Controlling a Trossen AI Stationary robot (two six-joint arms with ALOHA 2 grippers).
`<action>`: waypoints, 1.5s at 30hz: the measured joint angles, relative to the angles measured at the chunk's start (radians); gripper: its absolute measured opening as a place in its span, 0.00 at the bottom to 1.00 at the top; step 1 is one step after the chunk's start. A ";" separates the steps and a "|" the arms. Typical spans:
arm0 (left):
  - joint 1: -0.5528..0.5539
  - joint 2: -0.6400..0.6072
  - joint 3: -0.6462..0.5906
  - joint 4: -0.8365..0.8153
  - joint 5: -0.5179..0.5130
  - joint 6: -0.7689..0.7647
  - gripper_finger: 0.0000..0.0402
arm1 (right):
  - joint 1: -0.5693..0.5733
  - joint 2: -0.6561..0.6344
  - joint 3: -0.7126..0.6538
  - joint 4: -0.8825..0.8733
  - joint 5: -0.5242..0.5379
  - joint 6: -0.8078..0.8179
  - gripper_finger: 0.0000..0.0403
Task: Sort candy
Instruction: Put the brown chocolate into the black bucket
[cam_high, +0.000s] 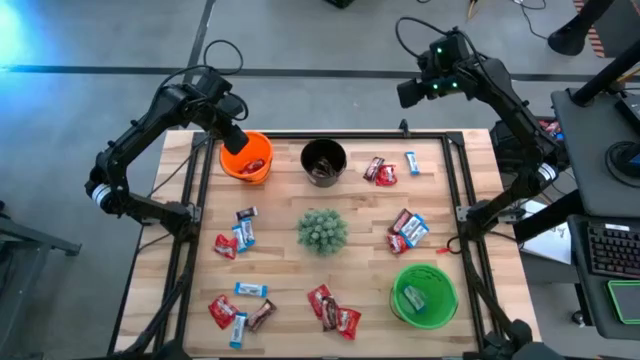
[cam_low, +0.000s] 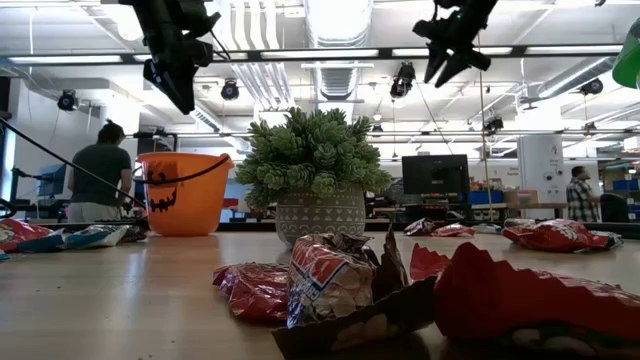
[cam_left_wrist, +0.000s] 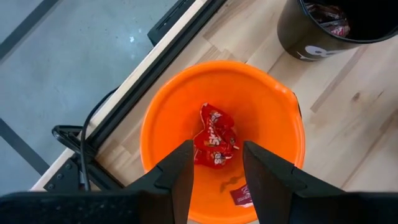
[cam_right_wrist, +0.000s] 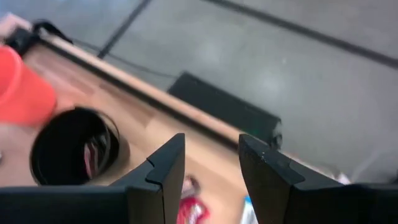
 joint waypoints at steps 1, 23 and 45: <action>0.000 0.000 0.000 0.000 0.000 0.005 0.30 | -0.001 0.000 0.000 -0.034 0.000 0.001 0.35; 0.000 0.000 0.000 0.038 0.000 0.109 0.30 | 0.015 0.005 -0.052 -0.363 -0.049 0.114 0.45; 0.000 0.000 0.000 0.044 0.000 0.109 0.30 | 0.386 -0.003 -0.234 -0.380 -0.049 0.549 0.48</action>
